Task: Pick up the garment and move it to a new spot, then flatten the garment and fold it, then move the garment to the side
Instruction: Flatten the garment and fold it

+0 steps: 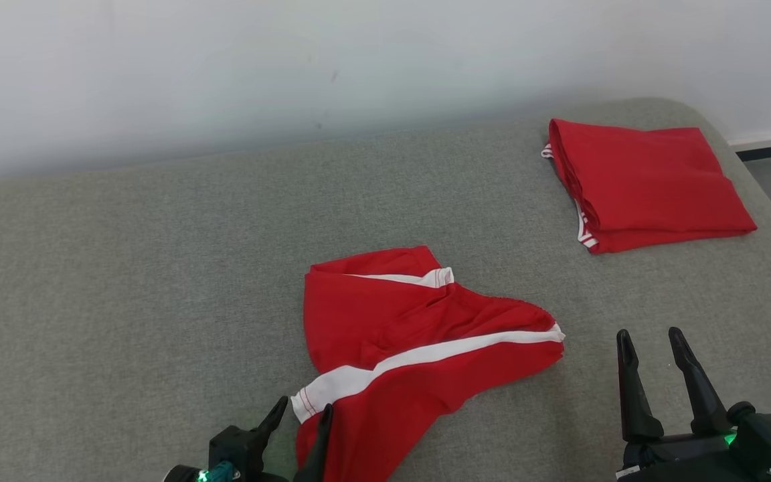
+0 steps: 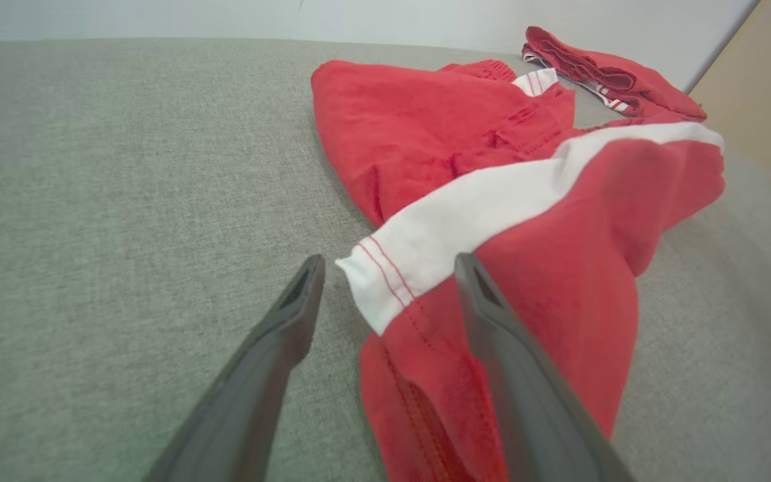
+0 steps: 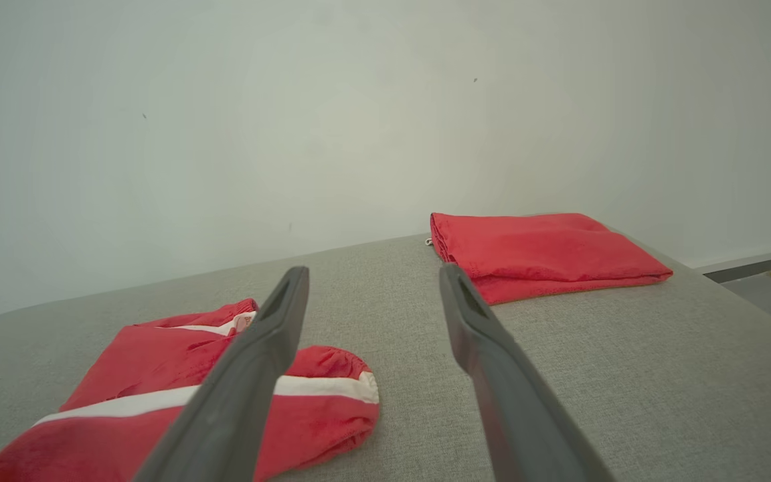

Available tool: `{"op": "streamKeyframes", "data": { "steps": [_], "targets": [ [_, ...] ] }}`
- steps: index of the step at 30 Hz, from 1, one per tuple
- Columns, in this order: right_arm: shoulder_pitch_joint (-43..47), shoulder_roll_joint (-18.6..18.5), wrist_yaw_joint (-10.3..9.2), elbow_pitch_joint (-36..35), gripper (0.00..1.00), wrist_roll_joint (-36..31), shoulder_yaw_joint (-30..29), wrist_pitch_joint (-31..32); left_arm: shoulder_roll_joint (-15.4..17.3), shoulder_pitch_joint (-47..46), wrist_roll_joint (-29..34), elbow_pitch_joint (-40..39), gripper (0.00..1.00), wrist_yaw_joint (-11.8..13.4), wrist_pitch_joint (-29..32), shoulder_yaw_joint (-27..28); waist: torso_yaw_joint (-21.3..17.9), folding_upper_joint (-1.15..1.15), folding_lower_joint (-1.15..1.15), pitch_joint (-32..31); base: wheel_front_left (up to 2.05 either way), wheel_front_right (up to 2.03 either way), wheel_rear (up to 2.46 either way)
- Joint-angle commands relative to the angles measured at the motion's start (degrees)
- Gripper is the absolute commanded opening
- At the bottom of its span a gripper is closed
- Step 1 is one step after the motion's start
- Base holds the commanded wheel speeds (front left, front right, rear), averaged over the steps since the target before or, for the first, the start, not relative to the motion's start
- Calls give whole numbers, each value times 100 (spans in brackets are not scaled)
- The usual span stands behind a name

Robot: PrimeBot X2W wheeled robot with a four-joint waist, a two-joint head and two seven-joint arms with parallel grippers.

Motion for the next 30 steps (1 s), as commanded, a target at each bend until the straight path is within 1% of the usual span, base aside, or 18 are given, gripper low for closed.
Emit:
{"op": "streamKeyframes", "data": {
  "steps": [1, 2, 3, 4, 5, 11, 15, 19, 24, 27, 30],
  "targets": [
    [-48, -32, -11, -5, 100, 5, 3, 0, -13, -90, -82, 79, 100, -7, -37, -9, -43, -1, 0, 32, 0, 0, 0],
    [-45, -36, -11, -6, 100, 2, 8, -1, -13, -114, -116, 161, 100, -8, -41, -21, -57, -1, 0, 36, 0, 0, 0],
    [-44, -39, -11, -11, 100, -1, 10, 0, -14, -144, -114, 226, 77, -8, -46, -36, -68, -1, 0, 38, 0, 0, 0],
    [-48, -42, -11, -20, 100, -3, 8, -1, -16, -179, -130, 274, 10, -9, -52, -58, -76, -1, 0, 41, 0, 0, 0],
    [-52, -43, -11, -25, 100, -4, 12, 0, -14, -215, -152, 315, 0, -8, -50, -74, -86, -1, 0, 38, 0, 0, 0],
    [-60, -37, -11, -45, 100, -21, -11, -1, 112, -439, -269, 407, 0, -8, -71, -22, -97, -1, 0, 24, 0, 0, 0],
    [-64, -1, -11, -49, 100, -35, -46, 0, 286, -673, -171, 148, 0, -3, -68, 137, -81, -1, 0, 4, 0, 0, 0],
    [-25, 44, -11, -41, 100, -33, -74, 0, 470, -923, -35, -233, 0, 14, -65, 284, -75, -1, 0, -47, 0, 0, 0],
    [71, 108, -11, -55, 100, -55, -149, 0, 611, -1077, 145, -859, 0, 78, -66, 382, -14, -1, 0, -125, 0, 0, 0],
    [119, 145, -11, -64, 100, -50, -196, 0, 648, -1022, 246, -1257, 0, 108, -66, 340, 77, -1, 0, -153, 0, 0, 0],
    [163, 170, -11, -64, 100, -55, -200, -1, 679, -760, 306, -1614, 0, 129, -66, 256, 183, -1, 0, -177, 0, 0, 0]
  ]
}}
